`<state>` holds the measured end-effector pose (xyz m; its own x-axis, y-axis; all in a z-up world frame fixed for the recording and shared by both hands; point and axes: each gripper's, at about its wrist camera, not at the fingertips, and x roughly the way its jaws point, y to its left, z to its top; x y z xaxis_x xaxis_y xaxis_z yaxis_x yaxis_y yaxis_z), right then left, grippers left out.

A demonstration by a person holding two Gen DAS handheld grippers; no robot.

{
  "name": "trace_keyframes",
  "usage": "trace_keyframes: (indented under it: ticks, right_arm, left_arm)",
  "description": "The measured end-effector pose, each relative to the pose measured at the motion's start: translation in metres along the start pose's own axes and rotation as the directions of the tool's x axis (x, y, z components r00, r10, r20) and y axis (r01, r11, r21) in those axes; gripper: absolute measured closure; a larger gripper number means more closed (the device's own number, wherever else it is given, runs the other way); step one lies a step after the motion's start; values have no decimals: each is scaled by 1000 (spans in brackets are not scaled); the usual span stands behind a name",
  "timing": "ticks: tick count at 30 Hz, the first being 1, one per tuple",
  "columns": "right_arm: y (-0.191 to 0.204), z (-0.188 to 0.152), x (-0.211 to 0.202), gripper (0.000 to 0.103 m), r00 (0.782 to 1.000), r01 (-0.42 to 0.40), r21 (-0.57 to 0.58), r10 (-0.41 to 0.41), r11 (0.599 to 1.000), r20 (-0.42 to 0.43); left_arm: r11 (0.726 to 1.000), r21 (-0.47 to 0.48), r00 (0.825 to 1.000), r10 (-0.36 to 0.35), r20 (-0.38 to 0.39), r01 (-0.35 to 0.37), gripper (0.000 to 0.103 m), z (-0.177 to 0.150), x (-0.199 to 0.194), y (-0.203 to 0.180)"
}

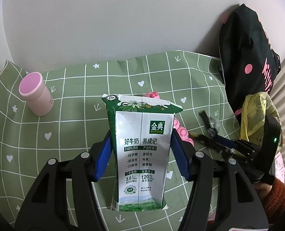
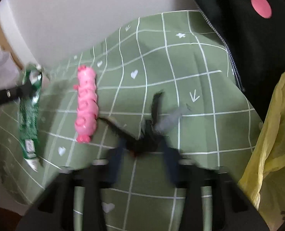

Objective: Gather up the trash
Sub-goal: 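Grasp the black-grey wrapper with the right gripper while the left gripper holds the milk carton, then carry the milk carton and black-grey wrapper over the yellow trash bag and lower them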

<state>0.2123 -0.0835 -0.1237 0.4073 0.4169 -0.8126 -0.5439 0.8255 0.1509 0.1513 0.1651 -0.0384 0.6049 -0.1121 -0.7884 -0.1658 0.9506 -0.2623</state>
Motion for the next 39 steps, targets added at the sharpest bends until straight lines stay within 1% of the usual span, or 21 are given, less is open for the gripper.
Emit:
trace_keyframes:
  ticks: [4,11,18,22,24,25,28,29,30,32,33,34,35,36,37,38,39]
  right_arm:
    - [3,5,-19,86,998,31,-42,-29,999,54]
    - [0,9,-50,86,994,17,-39,-12,999,112]
    - [3,11,-77,86,986,55,-43,-47,998,160]
    - [-1,16,-101,86,973,84,-28,-76,996,217]
    - [-5,19,-120,86,960,108,-13,-101,994,261]
    - [-7,20,-128,86,954,118,-7,-112,993,278]
    - [-17,25,-162,86,923,172,8,-164,985,347]
    - [-23,26,-179,86,907,197,20,-190,980,376]
    - [-27,27,-190,86,896,211,32,-207,977,394]
    - [-41,26,-216,86,864,251,69,-256,965,433]
    - [-47,24,-226,86,851,269,87,-279,959,446]
    - [-53,22,-235,86,837,287,104,-302,952,456]
    - [-61,19,-247,86,819,312,129,-335,941,466]
    - [-70,15,-258,86,802,337,156,-369,929,470]
    - [-79,11,-267,86,788,355,180,-398,917,470]
    - [-90,6,-277,86,773,374,212,-430,903,466]
    - [-101,0,-286,86,762,388,241,-457,890,459]
  left_arm:
    - [1000,13,1000,8,23,-8,48,0,-9,-4]
    - [999,47,999,8,44,-10,48,3,-18,-17]
    - [995,104,997,-13,82,4,48,15,-26,-37]
    - [986,166,991,-35,129,13,48,32,-34,-58]
    - [978,205,985,-60,164,25,48,45,-42,-73]
    - [973,227,980,-82,183,40,48,53,-47,-83]
    - [955,286,964,-148,221,81,48,72,-59,-111]
    - [944,312,955,-185,231,108,48,80,-64,-123]
    - [931,336,945,-227,235,140,48,88,-67,-137]
    - [898,388,920,-314,236,207,48,100,-76,-169]
    - [885,405,910,-342,233,229,48,103,-78,-181]
    - [862,431,895,-387,221,267,48,107,-80,-199]
    - [841,448,881,-426,205,302,48,110,-80,-214]
    - [825,460,870,-453,192,328,48,111,-80,-225]
    - [800,478,854,-491,173,363,48,112,-79,-242]
    - [786,489,845,-509,164,378,48,112,-78,-252]
    - [766,506,835,-530,151,395,48,111,-76,-267]
